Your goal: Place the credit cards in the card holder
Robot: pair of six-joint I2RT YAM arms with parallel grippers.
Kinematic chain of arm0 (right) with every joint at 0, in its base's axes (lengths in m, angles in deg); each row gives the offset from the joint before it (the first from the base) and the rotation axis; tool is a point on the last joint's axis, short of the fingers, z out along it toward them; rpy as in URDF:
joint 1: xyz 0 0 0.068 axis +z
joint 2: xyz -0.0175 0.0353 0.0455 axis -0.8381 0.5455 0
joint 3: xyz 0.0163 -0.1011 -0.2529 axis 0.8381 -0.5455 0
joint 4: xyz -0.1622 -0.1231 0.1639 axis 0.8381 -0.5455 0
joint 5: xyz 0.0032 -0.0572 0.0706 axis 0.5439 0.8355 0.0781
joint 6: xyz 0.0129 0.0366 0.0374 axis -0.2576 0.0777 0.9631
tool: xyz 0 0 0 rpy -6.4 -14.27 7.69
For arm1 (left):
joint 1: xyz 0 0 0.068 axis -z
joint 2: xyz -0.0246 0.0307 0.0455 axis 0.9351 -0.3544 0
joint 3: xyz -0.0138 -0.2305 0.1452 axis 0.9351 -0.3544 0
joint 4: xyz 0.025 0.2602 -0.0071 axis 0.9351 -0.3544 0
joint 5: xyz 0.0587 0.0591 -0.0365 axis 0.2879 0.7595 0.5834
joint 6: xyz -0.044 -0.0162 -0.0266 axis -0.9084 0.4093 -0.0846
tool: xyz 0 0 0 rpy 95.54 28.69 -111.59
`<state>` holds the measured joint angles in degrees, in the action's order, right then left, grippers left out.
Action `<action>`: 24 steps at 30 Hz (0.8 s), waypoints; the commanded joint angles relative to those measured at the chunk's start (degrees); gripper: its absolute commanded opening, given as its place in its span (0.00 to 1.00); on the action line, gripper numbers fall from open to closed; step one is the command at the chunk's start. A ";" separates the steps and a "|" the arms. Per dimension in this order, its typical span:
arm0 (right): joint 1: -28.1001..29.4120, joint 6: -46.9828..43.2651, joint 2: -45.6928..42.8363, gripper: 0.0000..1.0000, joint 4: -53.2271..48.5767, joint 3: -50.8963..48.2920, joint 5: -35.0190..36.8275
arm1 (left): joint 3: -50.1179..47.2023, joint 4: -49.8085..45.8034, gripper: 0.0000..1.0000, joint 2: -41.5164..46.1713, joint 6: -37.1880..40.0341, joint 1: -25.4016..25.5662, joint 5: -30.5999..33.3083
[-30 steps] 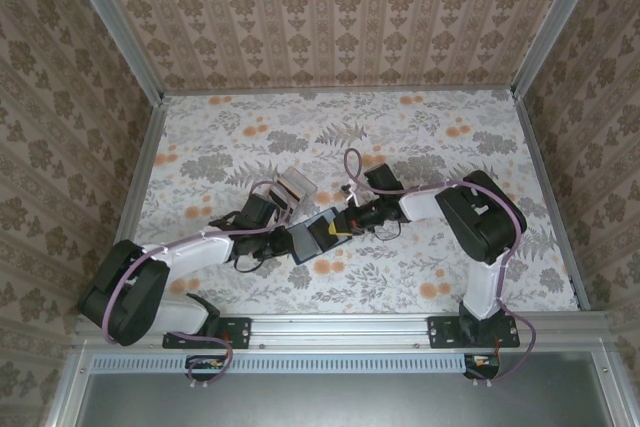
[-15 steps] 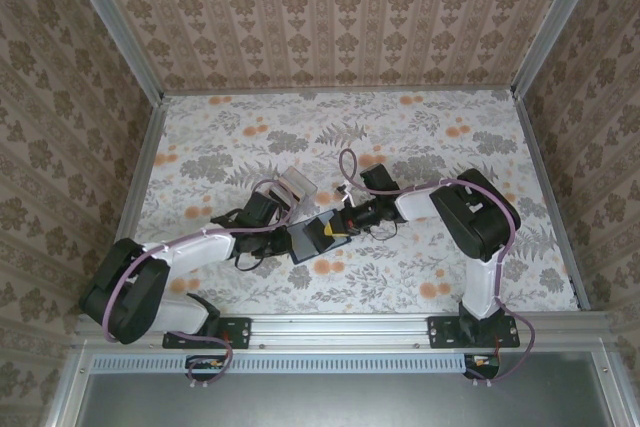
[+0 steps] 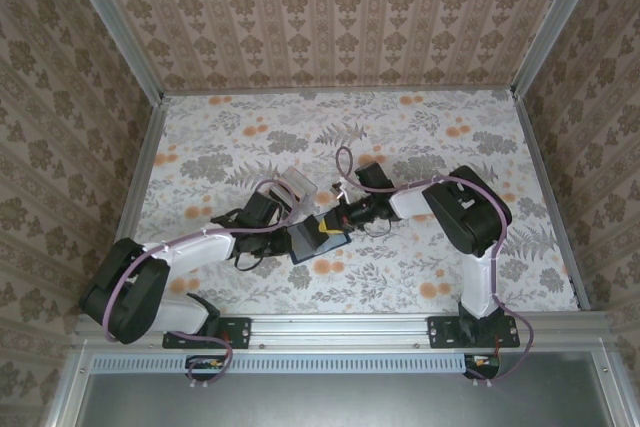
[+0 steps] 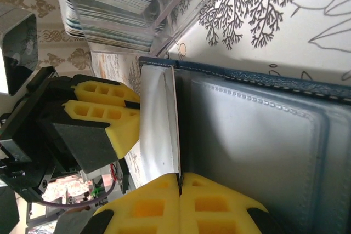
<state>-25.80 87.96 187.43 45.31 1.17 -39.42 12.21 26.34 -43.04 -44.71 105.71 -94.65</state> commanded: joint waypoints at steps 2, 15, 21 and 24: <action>2.63 5.11 0.88 0.00 5.96 -1.19 2.88 | -0.16 -0.74 0.16 -0.99 0.33 0.01 1.96; 6.97 13.57 -0.90 0.04 15.10 -6.62 9.39 | -1.32 0.01 0.16 0.68 -0.94 -0.13 2.02; 9.27 8.63 -3.25 0.09 3.93 -4.05 13.61 | -1.59 1.08 0.16 -0.04 -1.92 -0.24 0.80; 9.63 6.95 -5.07 0.19 0.08 -3.81 15.53 | -1.48 0.66 0.15 0.00 -1.87 -0.60 0.35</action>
<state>-17.50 97.82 184.42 53.55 -3.42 -27.42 11.93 26.73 -42.85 -45.82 105.53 -94.67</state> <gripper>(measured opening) 0.171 0.153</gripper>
